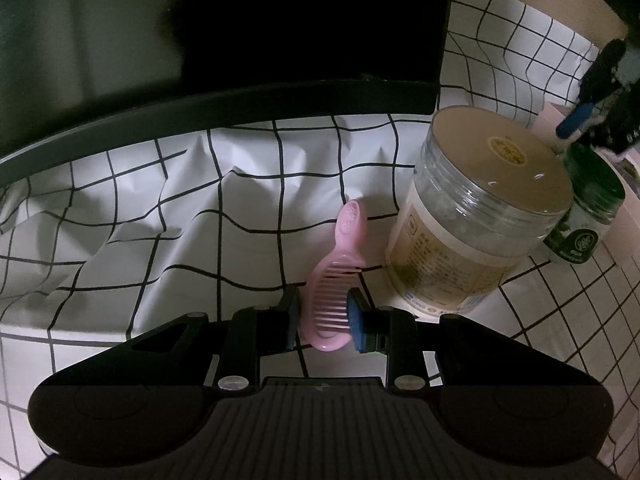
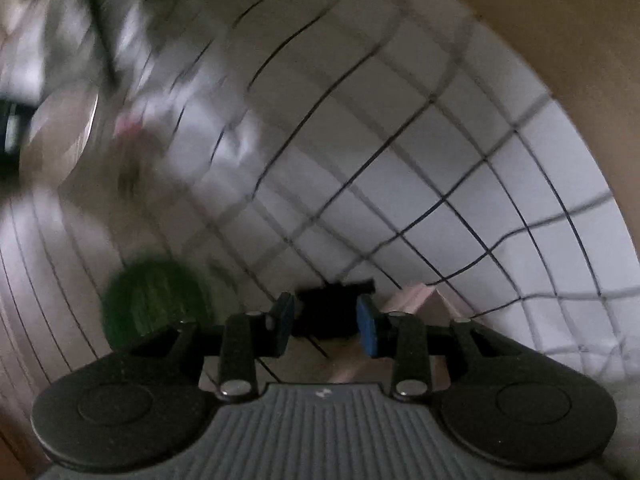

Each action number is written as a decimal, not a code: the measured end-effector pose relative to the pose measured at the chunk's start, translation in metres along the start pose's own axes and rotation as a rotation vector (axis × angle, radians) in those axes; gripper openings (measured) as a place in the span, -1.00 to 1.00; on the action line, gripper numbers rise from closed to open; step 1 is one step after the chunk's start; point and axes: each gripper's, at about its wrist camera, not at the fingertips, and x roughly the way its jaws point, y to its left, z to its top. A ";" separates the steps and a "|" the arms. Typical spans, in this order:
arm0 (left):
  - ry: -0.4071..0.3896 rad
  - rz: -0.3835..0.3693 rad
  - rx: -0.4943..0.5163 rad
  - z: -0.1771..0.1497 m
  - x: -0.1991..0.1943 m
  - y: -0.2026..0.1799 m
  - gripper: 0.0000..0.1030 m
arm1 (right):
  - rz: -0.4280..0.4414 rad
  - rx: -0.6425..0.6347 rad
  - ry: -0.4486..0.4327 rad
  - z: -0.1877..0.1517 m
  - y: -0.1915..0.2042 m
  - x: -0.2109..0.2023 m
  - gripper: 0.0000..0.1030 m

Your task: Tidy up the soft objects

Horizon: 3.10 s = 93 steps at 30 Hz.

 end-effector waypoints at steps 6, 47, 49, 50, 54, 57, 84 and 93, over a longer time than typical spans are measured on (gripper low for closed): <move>-0.006 -0.002 -0.009 0.000 -0.001 0.000 -0.42 | 0.052 -0.104 0.054 0.001 -0.001 0.016 -0.34; -0.136 0.094 -0.173 0.014 -0.111 -0.016 -0.79 | 0.062 0.214 -0.391 -0.065 0.042 -0.142 -0.74; -0.110 0.088 -0.199 0.010 -0.099 -0.015 -0.77 | 0.067 0.239 -0.387 -0.073 0.041 -0.144 -0.74; -0.102 0.091 -0.188 0.007 -0.094 -0.017 -0.76 | 0.070 0.251 -0.385 -0.075 0.040 -0.143 -0.74; -0.054 0.115 -0.057 -0.001 -0.075 -0.032 -0.73 | 0.063 0.263 -0.374 -0.080 0.037 -0.142 -0.74; -0.012 0.153 0.021 -0.004 -0.059 -0.040 -0.71 | 0.057 0.261 -0.363 -0.075 0.033 -0.137 -0.74; 0.129 0.117 0.046 0.004 -0.010 -0.037 -0.06 | 0.129 0.316 -0.075 0.009 -0.018 0.030 -0.73; 0.161 0.079 -0.011 0.008 -0.005 -0.028 -0.07 | 0.136 0.330 -0.048 0.008 -0.023 0.039 -0.65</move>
